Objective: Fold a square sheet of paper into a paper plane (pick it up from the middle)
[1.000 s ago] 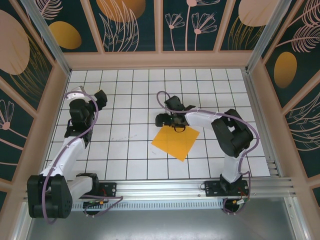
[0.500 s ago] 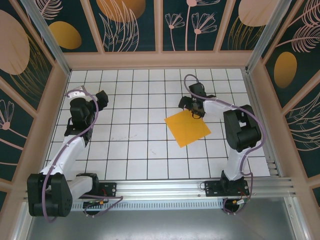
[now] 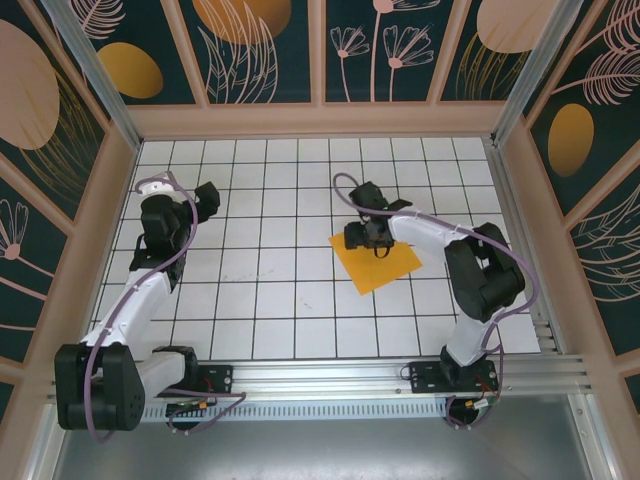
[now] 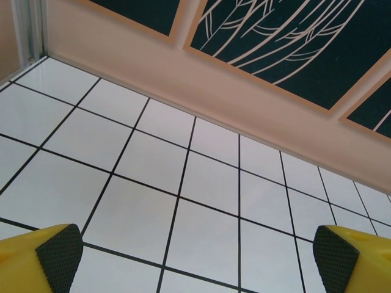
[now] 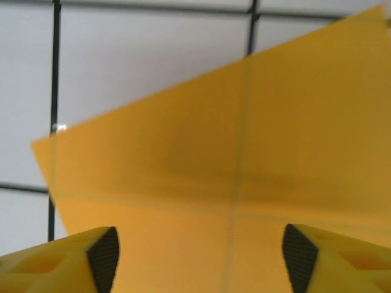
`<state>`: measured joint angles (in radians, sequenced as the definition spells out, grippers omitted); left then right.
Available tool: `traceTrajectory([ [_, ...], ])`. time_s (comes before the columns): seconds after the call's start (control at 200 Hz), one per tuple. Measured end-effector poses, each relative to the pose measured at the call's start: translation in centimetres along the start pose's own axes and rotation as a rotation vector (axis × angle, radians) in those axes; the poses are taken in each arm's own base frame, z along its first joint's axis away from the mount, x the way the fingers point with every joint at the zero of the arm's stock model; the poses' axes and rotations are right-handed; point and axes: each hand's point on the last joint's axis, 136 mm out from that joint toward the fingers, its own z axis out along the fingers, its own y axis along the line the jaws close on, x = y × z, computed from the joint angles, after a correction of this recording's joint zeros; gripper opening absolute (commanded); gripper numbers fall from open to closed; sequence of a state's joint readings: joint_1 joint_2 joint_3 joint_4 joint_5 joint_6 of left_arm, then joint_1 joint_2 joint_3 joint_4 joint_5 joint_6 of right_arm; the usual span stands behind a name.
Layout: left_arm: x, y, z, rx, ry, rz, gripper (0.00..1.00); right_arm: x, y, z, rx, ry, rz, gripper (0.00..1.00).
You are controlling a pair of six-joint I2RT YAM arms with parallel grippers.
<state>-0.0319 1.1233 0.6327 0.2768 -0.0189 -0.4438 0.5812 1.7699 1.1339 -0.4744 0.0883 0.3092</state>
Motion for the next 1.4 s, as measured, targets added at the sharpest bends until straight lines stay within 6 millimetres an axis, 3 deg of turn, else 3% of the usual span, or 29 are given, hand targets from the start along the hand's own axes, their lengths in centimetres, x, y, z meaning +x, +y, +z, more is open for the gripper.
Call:
traceTrajectory([
  [0.155, 0.5, 0.0, 0.3, 0.004, 0.017, -0.007, 0.98, 2.1, 0.8, 0.5, 0.016, 0.036, -0.058, 0.67],
  [0.525, 0.5, 0.0, 0.3, 0.004, 0.018, -0.007, 0.99, 3.5, 1.4, 1.8, 0.104, 0.047, -0.140, 0.72],
  [0.816, 0.5, 0.0, 0.3, 0.004, 0.018, -0.007, 0.99, 0.6, 3.3, 2.6, 0.177, -0.015, -0.154, 0.84],
  [1.071, 0.5, 0.0, 0.3, 0.003, 0.019, -0.007, 0.98, -2.5, 5.0, 3.7, 0.180, -0.058, -0.046, 0.89],
  [1.221, 0.6, 0.1, 0.3, 0.001, 0.023, -0.007, 0.98, -3.4, 4.7, 3.4, 0.139, -0.052, 0.019, 0.93],
  [1.401, 0.7, 0.0, 0.3, 0.006, 0.033, -0.006, 0.99, -4.9, 3.2, 1.2, 0.052, -0.044, 0.138, 0.99],
])
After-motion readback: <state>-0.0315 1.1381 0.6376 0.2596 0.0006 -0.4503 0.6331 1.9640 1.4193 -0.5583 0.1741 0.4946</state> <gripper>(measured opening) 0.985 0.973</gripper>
